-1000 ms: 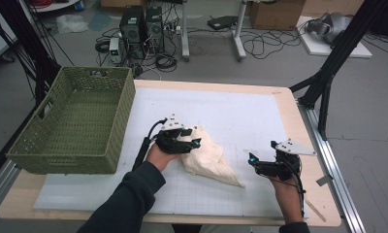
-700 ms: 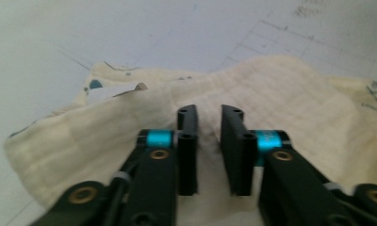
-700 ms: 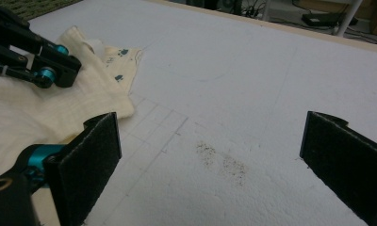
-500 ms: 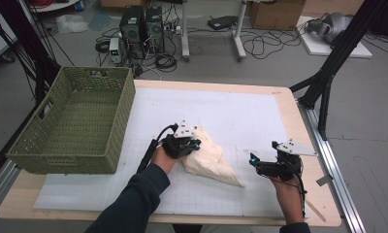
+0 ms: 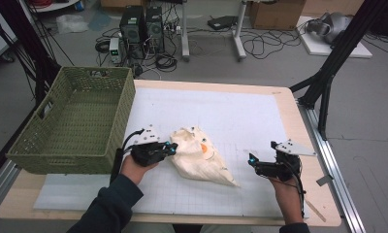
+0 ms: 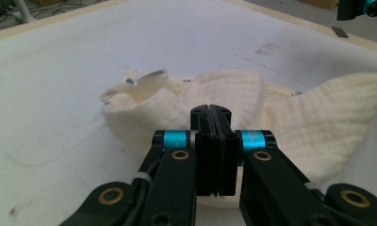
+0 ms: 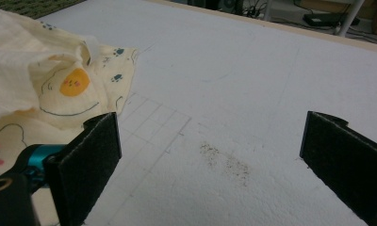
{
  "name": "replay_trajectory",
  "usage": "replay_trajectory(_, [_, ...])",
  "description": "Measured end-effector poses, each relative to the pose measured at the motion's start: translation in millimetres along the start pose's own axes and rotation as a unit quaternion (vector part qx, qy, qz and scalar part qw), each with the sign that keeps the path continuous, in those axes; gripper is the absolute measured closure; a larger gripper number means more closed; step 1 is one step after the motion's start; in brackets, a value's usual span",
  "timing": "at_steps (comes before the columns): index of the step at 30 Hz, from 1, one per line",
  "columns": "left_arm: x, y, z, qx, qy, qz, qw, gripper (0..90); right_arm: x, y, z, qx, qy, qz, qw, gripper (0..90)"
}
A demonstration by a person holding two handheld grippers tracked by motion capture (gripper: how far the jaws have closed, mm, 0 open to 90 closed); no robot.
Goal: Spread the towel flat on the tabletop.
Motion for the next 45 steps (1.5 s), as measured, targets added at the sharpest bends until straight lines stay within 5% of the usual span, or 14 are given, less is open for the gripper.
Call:
replay_trajectory(13, [-39.6,-4.8,30.7,-0.024,-0.006,-0.016,0.9996,86.3,21.2,-13.0,-3.2,-0.008,-0.021,-0.020,0.9996,5.0])
replay_trajectory(20, [-49.8,-12.4,20.5,-0.064,0.041,-0.057,0.9955,49.9,45.7,-30.6,-2.0,-0.033,-0.063,-0.048,0.9963,7.3])
replay_trajectory(26, [-41.1,-21.4,15.0,-0.068,0.046,-0.073,0.9939,46.9,63.2,-39.1,-4.6,-0.045,-0.078,-0.078,0.9929,29.4])
replay_trajectory(34, [-35.9,-22.5,10.8,-0.064,0.057,-0.085,0.9927,45.6,94.7,-69.6,8.2,-0.077,-0.146,-0.133,0.9772,51.2])
replay_trajectory(36, [-35.6,-22.4,11.1,-0.064,0.055,-0.084,0.9929,45.6,98.1,-74.0,12.3,-0.091,-0.163,-0.146,0.9714,62.5])
replay_trajectory(38, [-35.4,-22.9,11.3,-0.064,0.055,-0.085,0.9928,45.6,95.8,-75.9,12.8,-0.100,-0.160,-0.158,0.9694,79.2])
replay_trajectory(40, [-35.5,-23.3,11.5,-0.066,0.057,-0.088,0.9923,45.5,91.0,-76.4,12.6,-0.111,-0.159,-0.151,0.9694,86.7])
replay_trajectory(45, [-36.1,-24.1,11.7,-0.066,0.056,-0.092,0.9920,45.6,70.4,-72.8,9.1,-0.139,-0.132,-0.134,0.9722,87.7])
Point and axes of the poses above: each handheld gripper's, and its own axes: x roughly forward along the jaws, z roughly out of its underside, y roughly to its right, the point moved 2 cm from there along x, roughly forward along the jaws, and after that the axes turned 8 degrees about x, right-handed, at the moved point
